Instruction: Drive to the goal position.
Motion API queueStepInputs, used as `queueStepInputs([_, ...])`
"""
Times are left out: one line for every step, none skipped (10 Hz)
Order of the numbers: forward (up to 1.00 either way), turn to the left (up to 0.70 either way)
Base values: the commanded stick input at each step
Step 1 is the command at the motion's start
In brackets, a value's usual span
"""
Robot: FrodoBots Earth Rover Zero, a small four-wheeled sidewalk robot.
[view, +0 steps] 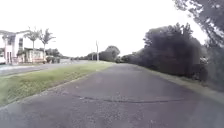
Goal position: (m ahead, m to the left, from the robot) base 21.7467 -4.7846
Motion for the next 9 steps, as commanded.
queueStepInputs([0.05, 0.0])
queueStepInputs([0.06, 0.0])
queueStepInputs([0.05, 0.0])
queueStepInputs([0.05, 0.0])
queueStepInputs([0.06, 0.0])
queueStepInputs([0.06, 0.0])
queueStepInputs([0.06, 0.0])
queueStepInputs([0.06, 0.0])
queueStepInputs([0.06, 0.0])
